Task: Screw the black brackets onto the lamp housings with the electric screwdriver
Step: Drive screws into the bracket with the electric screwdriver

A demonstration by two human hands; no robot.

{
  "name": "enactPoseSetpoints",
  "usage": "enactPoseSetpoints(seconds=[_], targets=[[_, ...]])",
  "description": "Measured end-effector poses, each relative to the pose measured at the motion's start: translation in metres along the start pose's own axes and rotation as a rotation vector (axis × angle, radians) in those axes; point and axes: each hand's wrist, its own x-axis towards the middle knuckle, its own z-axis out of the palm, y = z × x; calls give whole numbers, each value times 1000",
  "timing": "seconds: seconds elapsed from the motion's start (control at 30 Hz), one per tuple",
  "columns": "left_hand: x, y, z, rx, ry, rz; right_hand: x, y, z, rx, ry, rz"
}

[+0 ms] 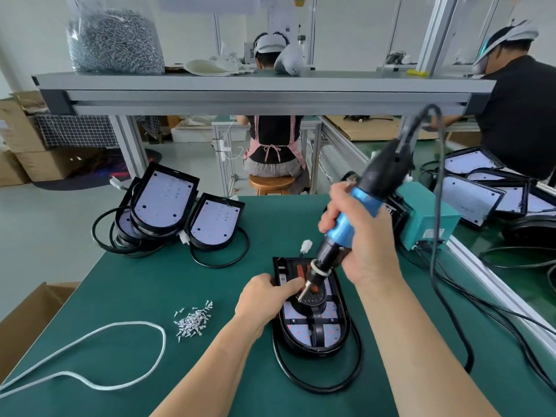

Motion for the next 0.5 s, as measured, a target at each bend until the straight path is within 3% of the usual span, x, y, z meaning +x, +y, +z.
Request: enactPoseSetpoints(seconds=[0.13, 0.3, 0.5], targets=[[-5, 3, -2, 8, -27, -18, -5, 10, -40, 329, 326, 176], [-18, 11, -2, 78, -27, -8, -22, 42, -87, 596, 600, 265], [-26, 7, 1, 249, 53, 25, -35, 65, -116, 778, 705, 326]])
